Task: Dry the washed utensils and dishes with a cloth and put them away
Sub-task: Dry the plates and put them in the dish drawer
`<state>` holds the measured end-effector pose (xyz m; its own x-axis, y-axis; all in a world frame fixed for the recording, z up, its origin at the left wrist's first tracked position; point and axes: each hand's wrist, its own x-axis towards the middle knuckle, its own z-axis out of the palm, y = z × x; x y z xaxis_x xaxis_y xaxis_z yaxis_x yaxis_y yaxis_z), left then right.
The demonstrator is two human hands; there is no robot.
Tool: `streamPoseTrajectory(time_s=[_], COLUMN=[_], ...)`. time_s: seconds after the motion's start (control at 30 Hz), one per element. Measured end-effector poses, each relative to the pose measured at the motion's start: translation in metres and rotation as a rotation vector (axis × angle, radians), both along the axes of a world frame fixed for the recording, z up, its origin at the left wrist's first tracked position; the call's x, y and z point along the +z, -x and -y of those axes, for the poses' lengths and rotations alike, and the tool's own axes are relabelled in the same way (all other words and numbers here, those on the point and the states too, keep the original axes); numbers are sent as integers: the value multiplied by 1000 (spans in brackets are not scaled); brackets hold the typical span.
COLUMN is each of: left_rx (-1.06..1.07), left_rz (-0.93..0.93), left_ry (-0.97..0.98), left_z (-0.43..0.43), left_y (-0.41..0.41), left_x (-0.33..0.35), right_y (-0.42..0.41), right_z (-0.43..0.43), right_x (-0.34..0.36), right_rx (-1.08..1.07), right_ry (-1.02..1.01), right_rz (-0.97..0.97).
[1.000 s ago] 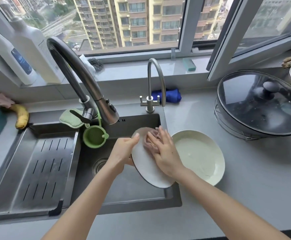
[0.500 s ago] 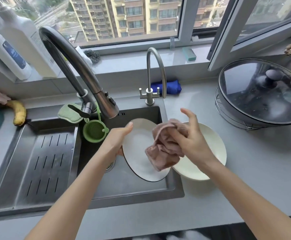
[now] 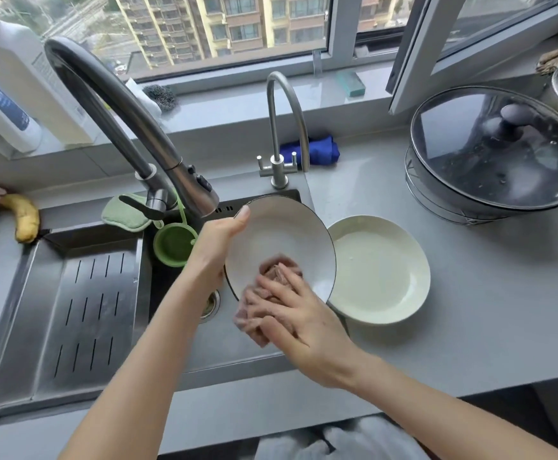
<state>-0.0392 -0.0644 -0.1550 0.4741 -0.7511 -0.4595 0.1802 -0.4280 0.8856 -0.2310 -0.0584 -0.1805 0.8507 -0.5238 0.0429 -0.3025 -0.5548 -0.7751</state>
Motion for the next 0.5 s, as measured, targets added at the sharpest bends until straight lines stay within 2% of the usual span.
streamPoseTrajectory(time_s=[0.13, 0.3, 0.37, 0.4, 0.5], left_rx=[-102, -267, -282, -267, -206], left_rz=[85, 49, 19, 18, 82], left_ry=[-13, 19, 46, 58, 103], left_z=[-6, -10, -11, -11, -8], left_y=[-3, 20, 23, 23, 23], left_x=[4, 14, 16, 16, 14], right_y=[38, -13, -23, -24, -22], right_z=[39, 86, 99, 104, 113], right_x=[-37, -31, -20, -13, 4], right_rx=[16, 29, -94, -178, -411], right_ry=[511, 685, 624, 526, 45], right_rz=[0, 96, 97, 108, 108])
